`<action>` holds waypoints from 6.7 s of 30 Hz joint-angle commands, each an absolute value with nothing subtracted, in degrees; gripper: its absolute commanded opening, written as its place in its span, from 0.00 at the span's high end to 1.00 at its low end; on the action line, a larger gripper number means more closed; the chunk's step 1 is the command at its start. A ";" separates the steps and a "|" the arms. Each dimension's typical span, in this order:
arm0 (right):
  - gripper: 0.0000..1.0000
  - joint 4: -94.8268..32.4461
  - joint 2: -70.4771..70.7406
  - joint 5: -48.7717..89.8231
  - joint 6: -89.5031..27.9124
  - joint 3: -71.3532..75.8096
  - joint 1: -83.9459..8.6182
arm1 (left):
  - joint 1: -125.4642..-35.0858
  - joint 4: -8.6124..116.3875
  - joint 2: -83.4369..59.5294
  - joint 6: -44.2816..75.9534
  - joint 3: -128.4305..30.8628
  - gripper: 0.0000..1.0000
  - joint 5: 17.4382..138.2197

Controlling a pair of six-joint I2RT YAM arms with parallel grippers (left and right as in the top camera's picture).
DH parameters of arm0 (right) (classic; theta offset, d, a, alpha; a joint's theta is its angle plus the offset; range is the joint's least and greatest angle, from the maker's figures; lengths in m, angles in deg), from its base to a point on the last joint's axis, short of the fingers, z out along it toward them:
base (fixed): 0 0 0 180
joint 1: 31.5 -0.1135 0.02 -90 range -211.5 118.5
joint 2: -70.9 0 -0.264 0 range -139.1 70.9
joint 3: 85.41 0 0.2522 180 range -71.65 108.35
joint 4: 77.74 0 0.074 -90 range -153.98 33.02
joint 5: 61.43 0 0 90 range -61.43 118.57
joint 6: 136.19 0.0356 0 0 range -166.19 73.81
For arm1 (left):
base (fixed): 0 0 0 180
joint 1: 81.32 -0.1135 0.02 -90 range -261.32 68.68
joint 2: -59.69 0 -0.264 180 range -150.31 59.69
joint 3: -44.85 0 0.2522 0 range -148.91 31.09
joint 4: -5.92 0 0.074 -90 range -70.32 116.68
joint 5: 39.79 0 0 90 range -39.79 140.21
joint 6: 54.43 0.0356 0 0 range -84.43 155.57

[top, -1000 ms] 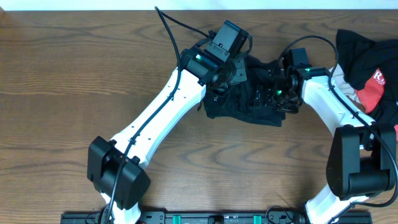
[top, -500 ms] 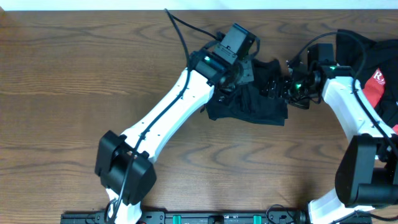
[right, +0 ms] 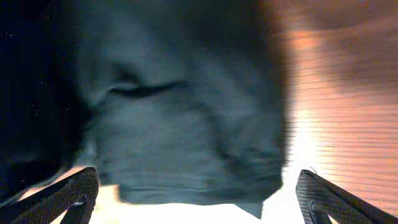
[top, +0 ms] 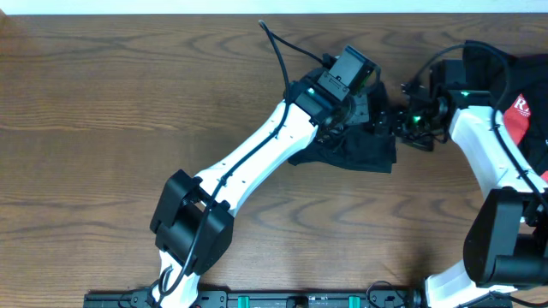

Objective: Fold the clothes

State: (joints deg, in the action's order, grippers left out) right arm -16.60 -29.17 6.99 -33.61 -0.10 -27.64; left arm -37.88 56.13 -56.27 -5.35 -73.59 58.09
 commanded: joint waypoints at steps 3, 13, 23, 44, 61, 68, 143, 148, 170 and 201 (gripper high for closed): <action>0.01 -16.08 -27.88 7.40 -32.98 3.83 -20.28 | -36.79 55.34 -56.40 -5.88 -75.21 0.83 53.52; 0.01 -6.55 -26.96 6.88 -33.86 15.38 -9.59 | -36.38 54.03 -57.71 -5.92 -75.21 0.83 53.15; 0.01 -4.78 -26.94 6.88 -34.10 15.68 -9.46 | -34.21 51.67 -61.62 -5.86 -75.21 0.72 53.13; 0.01 -4.16 -26.94 5.24 -34.47 15.68 -13.65 | -29.14 47.84 -65.40 -1.68 -75.21 0.10 53.22; 0.01 -5.02 -26.94 7.53 -34.47 15.68 -14.66 | -30.15 55.19 -43.07 13.33 -75.23 0.02 54.00; 0.01 -4.97 -26.94 -1.82 -37.59 15.68 -16.67 | -31.00 64.56 -34.96 16.66 -75.23 0.02 37.55; 0.95 -15.81 -56.60 8.78 -41.37 13.43 -41.13 | -71.98 82.57 -30.65 2.08 -50.42 0.02 44.91; 0.95 -18.63 -56.60 1.13 -36.78 13.43 -43.47 | -71.98 82.07 -30.65 2.06 -50.42 0.02 44.91; 0.93 -7.44 -55.24 1.19 -28.50 36.27 -54.44 | -72.00 81.33 -30.65 4.28 -50.42 0.02 47.19; 0.88 4.91 -52.05 5.37 -39.43 24.12 -53.72 | -72.00 81.70 -30.65 4.44 -50.42 0.02 47.16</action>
State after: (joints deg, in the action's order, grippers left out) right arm 4.60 -52.10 -2.76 -39.65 24.51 -56.17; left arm -71.98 81.35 -31.37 4.09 -50.77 47.27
